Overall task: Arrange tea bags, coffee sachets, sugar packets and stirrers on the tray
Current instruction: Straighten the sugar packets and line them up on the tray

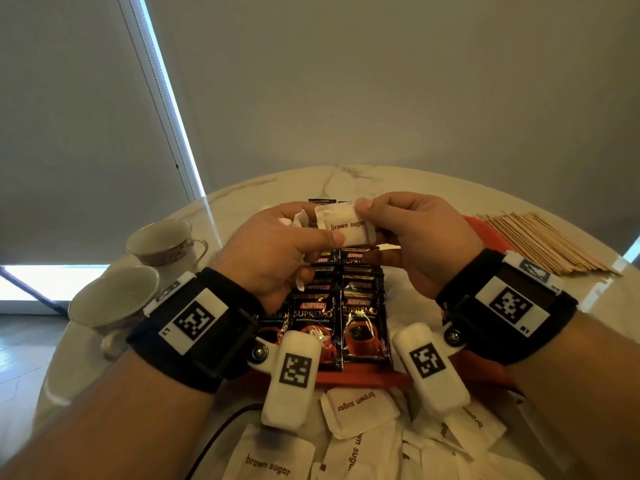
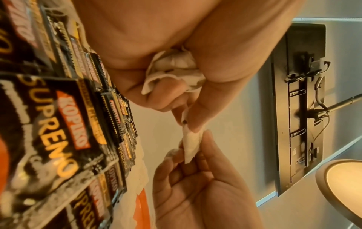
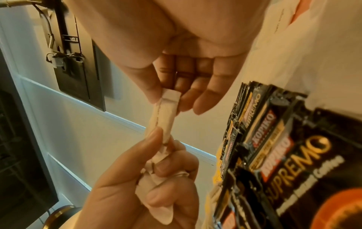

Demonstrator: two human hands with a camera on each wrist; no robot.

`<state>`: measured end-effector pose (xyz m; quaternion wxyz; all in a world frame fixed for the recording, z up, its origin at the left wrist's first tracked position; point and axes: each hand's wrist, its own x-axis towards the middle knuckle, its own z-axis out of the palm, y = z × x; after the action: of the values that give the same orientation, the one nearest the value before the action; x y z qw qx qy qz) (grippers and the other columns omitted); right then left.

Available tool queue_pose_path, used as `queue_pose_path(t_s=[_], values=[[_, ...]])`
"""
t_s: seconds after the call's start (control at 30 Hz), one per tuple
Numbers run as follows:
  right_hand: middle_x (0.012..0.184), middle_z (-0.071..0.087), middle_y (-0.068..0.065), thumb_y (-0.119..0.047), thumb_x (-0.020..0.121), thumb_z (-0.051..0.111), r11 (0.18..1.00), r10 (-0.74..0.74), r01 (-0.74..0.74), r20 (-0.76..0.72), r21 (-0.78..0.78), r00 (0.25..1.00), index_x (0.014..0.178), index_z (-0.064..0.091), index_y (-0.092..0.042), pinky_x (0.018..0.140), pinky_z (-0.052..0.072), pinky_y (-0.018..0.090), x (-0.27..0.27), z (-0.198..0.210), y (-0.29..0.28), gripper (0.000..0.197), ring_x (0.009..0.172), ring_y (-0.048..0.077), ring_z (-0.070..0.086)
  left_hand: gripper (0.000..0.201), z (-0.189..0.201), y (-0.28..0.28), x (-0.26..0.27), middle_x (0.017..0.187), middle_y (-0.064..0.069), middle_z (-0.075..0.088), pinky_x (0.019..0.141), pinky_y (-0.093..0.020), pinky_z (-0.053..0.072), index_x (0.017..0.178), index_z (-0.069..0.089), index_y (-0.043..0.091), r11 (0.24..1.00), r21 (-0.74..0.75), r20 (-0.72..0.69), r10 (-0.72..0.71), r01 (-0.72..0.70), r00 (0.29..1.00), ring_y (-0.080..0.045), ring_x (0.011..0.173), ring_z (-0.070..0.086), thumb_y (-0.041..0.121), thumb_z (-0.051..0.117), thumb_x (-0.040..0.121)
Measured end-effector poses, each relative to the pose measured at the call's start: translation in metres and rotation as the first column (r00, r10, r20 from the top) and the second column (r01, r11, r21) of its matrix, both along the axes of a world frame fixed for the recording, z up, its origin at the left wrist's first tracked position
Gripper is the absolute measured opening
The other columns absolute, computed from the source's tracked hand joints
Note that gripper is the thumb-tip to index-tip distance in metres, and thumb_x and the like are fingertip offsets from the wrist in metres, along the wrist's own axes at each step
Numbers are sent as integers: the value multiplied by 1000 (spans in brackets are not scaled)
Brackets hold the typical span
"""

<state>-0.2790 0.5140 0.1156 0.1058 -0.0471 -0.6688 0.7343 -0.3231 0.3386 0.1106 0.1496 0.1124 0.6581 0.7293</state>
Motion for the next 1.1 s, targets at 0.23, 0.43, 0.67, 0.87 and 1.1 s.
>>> queue_pose_path(t_s=[0.23, 0.43, 0.67, 0.87, 1.1], values=[[88, 72, 8, -22, 90, 74, 998, 49, -49, 7, 47, 999, 102, 75, -6, 61, 54, 31, 0, 4, 8, 19, 71, 19, 62, 7, 3, -2, -5, 73, -6, 63, 38, -18, 32, 94, 71, 9, 998, 55, 77, 36, -41, 996, -10, 55, 48, 3, 74, 91], [82, 71, 9, -2, 87, 74, 990, 54, -58, 33, 125, 998, 89, 71, -7, 56, 52, 26, 1, 9, 13, 6, 70, 18, 62, 14, 1, -1, -9, 76, -5, 66, 37, -19, 34, 94, 73, 10, 995, 83, 110, 46, -56, 993, -9, 54, 47, 22, 68, 99], [70, 56, 1, -3, 95, 65, 913, -406, 401, 235, 69, 883, 82, 62, -16, 48, 38, 26, -44, 6, 102, 19, 53, 11, 47, 21, 0, -9, -19, 74, 0, 61, 38, -20, 35, 99, 71, 9, 994, 90, 128, 51, -63, 990, -8, 55, 47, 28, 64, 102], [77, 64, 10, -9, 81, 70, 884, -455, 306, 495, 355, 741, 95, 73, -4, 68, 39, 37, -86, -45, 167, 15, 63, 21, 52, 21, 1, -6, -17, 70, 1, 61, 38, -19, 34, 97, 70, 8, 996, 79, 134, 38, -49, 990, -7, 53, 47, 27, 63, 102], [68, 62, 8, -9, 88, 70, 855, -472, 247, 489, 456, 733, 79, 69, -7, 59, 43, 32, -76, -27, 139, 9, 53, 18, 51, 19, -1, -8, -21, 71, 1, 60, 38, -20, 34, 96, 70, 10, 996, 74, 122, 46, -56, 991, -7, 53, 47, 28, 65, 101]])
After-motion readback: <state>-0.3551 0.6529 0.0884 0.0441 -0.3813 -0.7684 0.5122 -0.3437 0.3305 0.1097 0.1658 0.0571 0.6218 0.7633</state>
